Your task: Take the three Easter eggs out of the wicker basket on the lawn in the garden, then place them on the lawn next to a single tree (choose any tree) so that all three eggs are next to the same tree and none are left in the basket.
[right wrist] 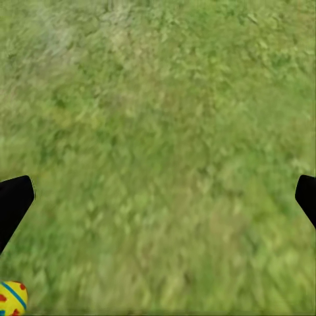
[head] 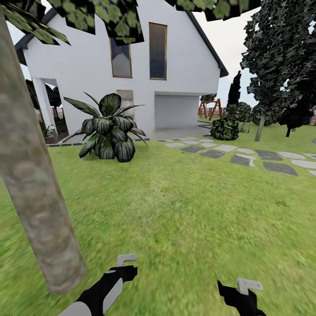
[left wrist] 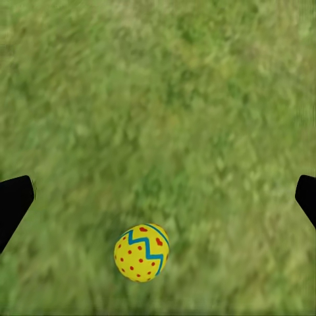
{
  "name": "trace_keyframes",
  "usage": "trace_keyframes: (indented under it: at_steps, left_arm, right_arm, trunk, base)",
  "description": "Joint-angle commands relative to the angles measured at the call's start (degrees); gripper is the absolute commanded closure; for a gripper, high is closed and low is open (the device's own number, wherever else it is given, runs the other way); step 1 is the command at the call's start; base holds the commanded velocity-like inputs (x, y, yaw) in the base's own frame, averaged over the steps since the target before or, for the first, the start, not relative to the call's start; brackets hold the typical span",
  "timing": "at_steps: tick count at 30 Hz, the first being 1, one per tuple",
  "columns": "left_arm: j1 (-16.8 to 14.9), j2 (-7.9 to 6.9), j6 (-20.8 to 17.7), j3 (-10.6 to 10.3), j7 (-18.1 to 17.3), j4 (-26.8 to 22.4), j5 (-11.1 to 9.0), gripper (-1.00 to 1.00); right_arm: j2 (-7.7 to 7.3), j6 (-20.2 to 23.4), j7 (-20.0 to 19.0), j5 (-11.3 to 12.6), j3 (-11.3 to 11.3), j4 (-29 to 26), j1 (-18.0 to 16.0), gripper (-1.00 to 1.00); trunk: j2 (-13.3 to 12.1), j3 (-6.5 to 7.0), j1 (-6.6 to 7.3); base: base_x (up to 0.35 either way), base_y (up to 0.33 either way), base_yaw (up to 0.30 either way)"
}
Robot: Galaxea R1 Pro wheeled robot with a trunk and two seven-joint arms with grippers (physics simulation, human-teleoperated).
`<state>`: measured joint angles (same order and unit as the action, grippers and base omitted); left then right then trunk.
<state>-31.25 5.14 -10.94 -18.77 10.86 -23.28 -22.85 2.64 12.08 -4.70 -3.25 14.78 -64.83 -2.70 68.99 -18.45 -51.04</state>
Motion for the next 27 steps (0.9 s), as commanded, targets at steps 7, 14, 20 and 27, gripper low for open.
trace_keyframes:
  at_steps: [7, 14, 20, 27]
  left_arm:
    - [0.0, -0.03, -0.2, -0.5, 0.5, -0.1, -0.5, -1.0]
    - [0.0, 0.03, -0.2, -0.5, 0.5, -0.1, -0.5, -1.0]
    - [0.0, 0.04, -0.2, -0.5, 0.5, -0.1, -0.5, -1.0]
    - [0.0, 0.12, -0.2, -0.5, 0.5, -0.1, -0.5, -1.0]
  right_arm:
    - [0.09, 0.3, -0.5, -0.4, 0.2, -0.1, 0.0, -1.0]
    - [0.12, 0.3, -0.5, -0.4, 0.2, 0.0, 0.0, -1.0]
    - [0.14, 0.3, -0.5, -0.4, 0.1, 0.0, 0.0, -1.0]
    - [0.11, 0.3, -0.4, -0.5, -0.2, 1.3, 0.0, -1.0]
  trunk:
    - [-2.8, 1.19, 1.54]
    - [-5.6, 2.45, 3.08]
    - [-8.0, 3.52, 4.39]
    - [-10.8, 4.78, 5.93]
  base:
    - [0.0, 0.0, 0.233]
    - [0.0, 0.0, 0.272]
    - [0.0, 0.0, 0.279]
    - [0.0, 0.0, 0.279]
